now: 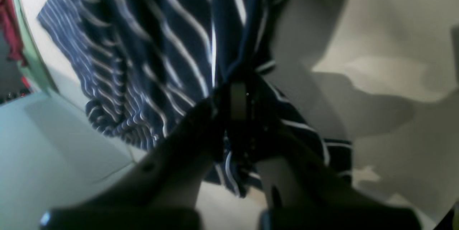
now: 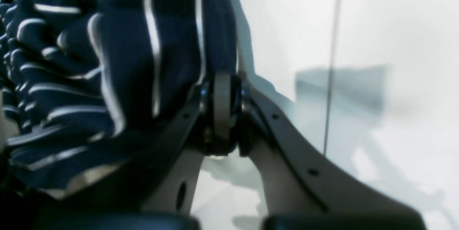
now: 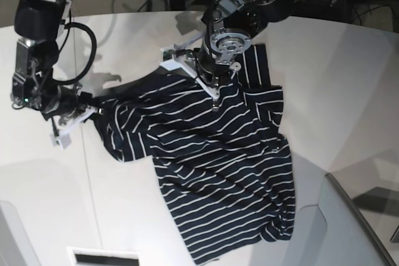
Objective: Layout the t-shirt on the table in an organized manner, then fold the t-shirt properly
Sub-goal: 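Lift the shirt high with both grippers, raising the left gripper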
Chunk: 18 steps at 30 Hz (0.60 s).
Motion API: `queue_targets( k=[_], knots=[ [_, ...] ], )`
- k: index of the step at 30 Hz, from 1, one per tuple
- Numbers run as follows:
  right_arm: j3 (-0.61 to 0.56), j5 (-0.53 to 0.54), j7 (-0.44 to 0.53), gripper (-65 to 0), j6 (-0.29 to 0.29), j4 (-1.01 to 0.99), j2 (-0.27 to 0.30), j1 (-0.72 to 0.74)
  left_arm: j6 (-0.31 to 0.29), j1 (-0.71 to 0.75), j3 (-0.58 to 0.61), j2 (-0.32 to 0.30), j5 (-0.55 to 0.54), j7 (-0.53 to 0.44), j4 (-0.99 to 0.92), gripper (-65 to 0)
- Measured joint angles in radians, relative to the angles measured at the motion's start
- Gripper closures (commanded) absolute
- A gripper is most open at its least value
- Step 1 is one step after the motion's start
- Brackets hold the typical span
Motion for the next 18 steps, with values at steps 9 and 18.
queue_targets(
  k=[9, 18],
  knots=[
    [-0.001, 0.004, -0.152, -0.2, 0.002, 0.357, -0.029, -0.032, -0.01, 0.001, -0.151, 0.006, -0.003, 0.0, 0.161, 0.0],
    [-0.001, 0.021, -0.219, -0.2, -0.063, 0.634, -0.031, -0.05, -0.011, -0.008, -0.261, 0.031, -0.007, -0.003, 0.226, 0.0]
  ],
)
